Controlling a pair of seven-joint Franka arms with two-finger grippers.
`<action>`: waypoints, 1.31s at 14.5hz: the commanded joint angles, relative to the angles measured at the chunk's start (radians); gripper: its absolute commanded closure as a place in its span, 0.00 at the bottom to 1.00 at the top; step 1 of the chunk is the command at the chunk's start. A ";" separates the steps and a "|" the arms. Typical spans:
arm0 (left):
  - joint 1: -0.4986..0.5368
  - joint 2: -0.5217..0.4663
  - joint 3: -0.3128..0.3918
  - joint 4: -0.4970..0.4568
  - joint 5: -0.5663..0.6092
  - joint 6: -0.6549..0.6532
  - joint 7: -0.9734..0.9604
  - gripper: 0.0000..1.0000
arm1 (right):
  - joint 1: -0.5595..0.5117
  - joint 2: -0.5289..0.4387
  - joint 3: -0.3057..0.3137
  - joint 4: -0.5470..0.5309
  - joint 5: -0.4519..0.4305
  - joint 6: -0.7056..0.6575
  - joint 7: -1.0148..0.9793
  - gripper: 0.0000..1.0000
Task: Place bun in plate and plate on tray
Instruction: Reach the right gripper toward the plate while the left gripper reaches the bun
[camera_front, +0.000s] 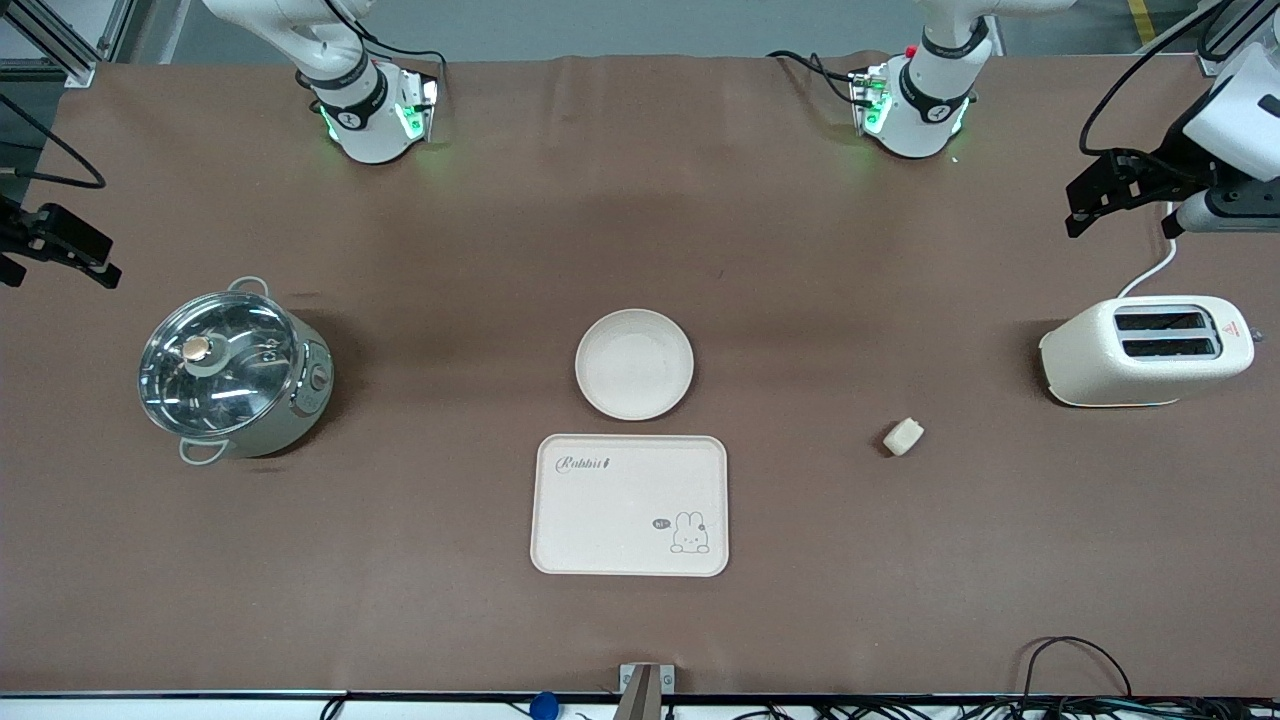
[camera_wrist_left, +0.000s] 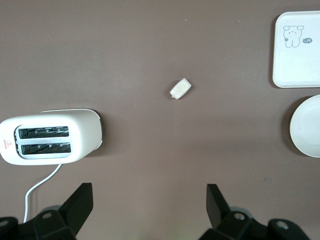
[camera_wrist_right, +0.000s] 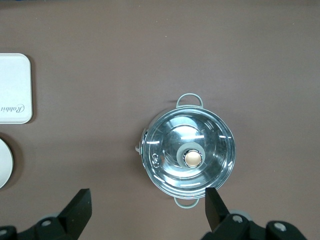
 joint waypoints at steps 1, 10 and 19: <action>-0.003 0.014 0.010 0.033 -0.004 -0.027 0.012 0.00 | 0.001 -0.005 0.003 0.004 -0.001 -0.010 -0.011 0.00; -0.012 0.150 0.004 0.000 0.024 0.026 -0.013 0.00 | 0.037 -0.003 0.004 -0.013 0.009 -0.091 0.012 0.00; -0.019 0.339 -0.005 -0.234 0.024 0.480 -0.364 0.00 | 0.100 0.007 0.003 -0.418 0.170 0.312 0.082 0.00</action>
